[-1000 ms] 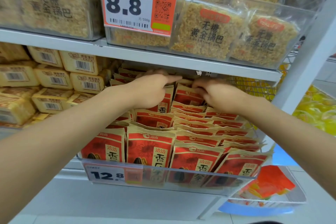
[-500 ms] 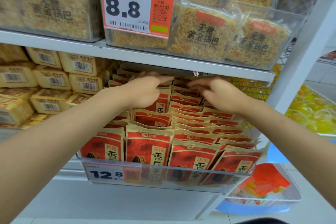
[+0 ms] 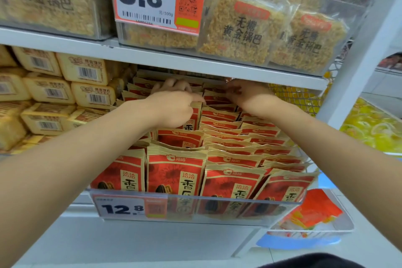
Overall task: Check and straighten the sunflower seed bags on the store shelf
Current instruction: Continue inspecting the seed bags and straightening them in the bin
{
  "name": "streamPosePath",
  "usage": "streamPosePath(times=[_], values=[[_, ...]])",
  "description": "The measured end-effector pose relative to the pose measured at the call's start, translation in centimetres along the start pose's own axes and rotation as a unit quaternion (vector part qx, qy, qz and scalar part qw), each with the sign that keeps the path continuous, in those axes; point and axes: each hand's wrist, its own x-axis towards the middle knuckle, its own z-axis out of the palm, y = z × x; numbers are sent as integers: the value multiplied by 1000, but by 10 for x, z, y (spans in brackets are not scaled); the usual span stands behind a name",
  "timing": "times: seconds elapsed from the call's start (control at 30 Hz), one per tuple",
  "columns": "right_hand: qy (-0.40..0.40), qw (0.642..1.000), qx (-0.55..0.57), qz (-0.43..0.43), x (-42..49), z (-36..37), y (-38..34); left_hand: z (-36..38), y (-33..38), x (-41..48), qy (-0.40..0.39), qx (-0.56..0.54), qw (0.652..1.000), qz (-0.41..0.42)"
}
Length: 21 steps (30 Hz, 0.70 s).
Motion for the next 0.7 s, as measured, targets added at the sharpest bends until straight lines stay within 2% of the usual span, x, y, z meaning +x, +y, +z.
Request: streamPosePath(times=[0.23,0.3,0.4,0.53,0.7], values=[[-81,993,-88,-4,19,1,-13,0,1,-1,0,-5,1000,0],[-76,993,-90,-3,20,4,-15,0,2,-2,-2,2,1000,0],[-49,995,-91,-12,14,6,-18,1,2,-2,-4,10,1000,-1],[35,994,-73,-75,-12,0,-21,1,1,-2,-12,19,1000,-1],[152,964,-131,-172,-48,-9,-8,-4,3,-5,-32,-2,999,-7]])
